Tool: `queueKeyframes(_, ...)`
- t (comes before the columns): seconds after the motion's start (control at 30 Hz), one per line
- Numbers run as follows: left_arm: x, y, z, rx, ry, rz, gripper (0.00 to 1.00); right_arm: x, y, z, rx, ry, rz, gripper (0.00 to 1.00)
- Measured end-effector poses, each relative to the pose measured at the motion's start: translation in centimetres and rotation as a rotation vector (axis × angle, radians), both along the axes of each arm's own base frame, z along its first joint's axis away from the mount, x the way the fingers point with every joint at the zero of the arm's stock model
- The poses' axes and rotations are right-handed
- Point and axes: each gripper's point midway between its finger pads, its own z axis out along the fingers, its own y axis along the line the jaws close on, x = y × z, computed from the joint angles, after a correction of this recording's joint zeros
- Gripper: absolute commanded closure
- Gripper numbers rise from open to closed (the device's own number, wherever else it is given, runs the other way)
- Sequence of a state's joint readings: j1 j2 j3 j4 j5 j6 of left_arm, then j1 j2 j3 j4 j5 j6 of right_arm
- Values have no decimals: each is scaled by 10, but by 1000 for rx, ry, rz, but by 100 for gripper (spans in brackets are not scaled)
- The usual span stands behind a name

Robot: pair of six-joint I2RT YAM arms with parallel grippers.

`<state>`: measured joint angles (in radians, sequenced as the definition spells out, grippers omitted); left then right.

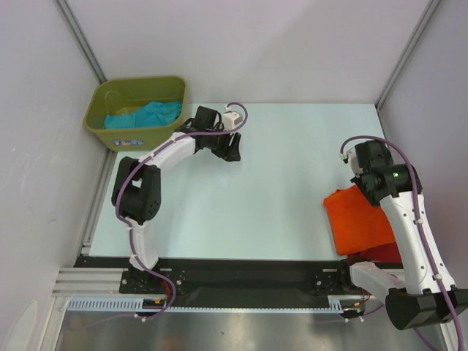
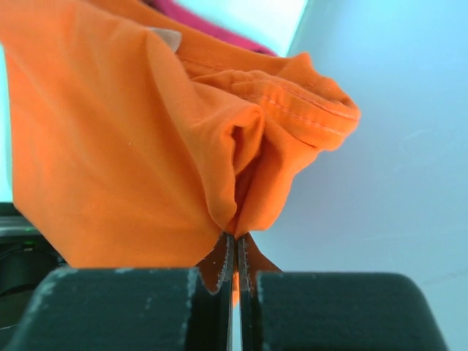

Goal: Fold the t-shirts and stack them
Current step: Neatly place the folded tshirt to the corner

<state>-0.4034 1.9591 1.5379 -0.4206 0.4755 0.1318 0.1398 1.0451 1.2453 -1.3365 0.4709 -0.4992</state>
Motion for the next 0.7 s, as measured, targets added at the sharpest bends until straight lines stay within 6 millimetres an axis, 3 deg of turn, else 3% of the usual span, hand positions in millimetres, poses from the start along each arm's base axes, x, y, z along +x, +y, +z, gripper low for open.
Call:
queueKeyframes(0.23, 2, 3, -6, 5, 11, 8, 39, 10, -3, 42, -2, -144, -8, 100)
queueKeyframes(0.3, 4, 5, -7, 6, 13, 11, 39, 8, -4, 36, -8, -132, -6, 100)
queueKeyframes(0.53, 7, 10, -8, 7, 11, 17, 40, -22, -26, -26, -91, 118, -62, 100)
queueKeyframes(0.7, 8, 13, -7, 2, 13, 20, 40, -26, -44, -26, -168, 156, -114, 100)
